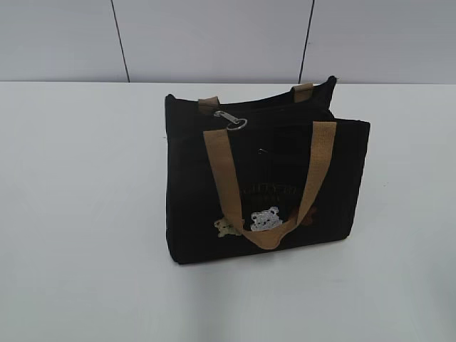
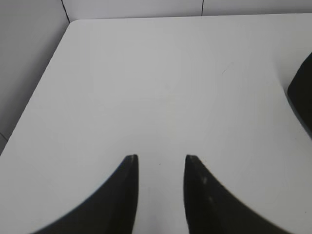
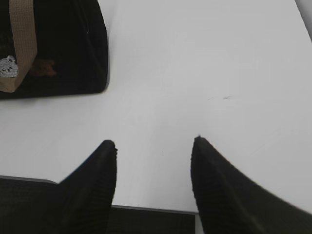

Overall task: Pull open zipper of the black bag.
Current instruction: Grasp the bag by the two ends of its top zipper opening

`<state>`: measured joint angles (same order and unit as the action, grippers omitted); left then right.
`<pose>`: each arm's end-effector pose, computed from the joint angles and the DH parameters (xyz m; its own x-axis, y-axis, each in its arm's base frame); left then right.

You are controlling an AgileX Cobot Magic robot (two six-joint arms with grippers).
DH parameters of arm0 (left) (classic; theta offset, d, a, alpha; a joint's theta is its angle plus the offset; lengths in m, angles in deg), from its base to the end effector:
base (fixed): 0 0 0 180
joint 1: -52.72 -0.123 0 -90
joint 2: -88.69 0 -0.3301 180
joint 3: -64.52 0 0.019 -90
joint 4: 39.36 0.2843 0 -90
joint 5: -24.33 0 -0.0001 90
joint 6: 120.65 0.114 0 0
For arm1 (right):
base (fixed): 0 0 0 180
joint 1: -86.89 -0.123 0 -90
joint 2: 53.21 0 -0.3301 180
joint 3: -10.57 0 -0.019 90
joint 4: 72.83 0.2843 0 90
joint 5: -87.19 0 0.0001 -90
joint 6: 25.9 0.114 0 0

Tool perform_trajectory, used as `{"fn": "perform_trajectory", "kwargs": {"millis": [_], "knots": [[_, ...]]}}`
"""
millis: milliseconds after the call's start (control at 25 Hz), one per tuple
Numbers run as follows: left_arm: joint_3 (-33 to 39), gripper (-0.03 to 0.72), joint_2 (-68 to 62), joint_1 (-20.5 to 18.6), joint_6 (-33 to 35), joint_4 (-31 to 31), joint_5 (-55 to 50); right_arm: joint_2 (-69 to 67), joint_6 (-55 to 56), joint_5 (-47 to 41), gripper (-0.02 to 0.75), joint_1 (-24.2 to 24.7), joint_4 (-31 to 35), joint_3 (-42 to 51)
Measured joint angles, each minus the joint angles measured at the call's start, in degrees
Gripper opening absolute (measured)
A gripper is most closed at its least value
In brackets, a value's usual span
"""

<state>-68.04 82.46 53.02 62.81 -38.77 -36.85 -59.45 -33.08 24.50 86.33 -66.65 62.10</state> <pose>-0.0070 0.0011 0.2946 -0.4195 0.0675 -0.9052 0.0245 0.9977 0.0630 0.0000 0.0109 0.2692 -0.4964 -0.0801 -0.8644 -0.1302 0.9913 -0.0171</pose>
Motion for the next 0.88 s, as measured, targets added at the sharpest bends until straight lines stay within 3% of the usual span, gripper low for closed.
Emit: {"fn": "perform_trajectory", "kwargs": {"millis": [880], "knots": [[0.00, 0.239, 0.00, 0.00, 0.00, -0.59, 0.00, 0.00, 0.00, 0.00, 0.377, 0.00, 0.00, 0.00]]}}
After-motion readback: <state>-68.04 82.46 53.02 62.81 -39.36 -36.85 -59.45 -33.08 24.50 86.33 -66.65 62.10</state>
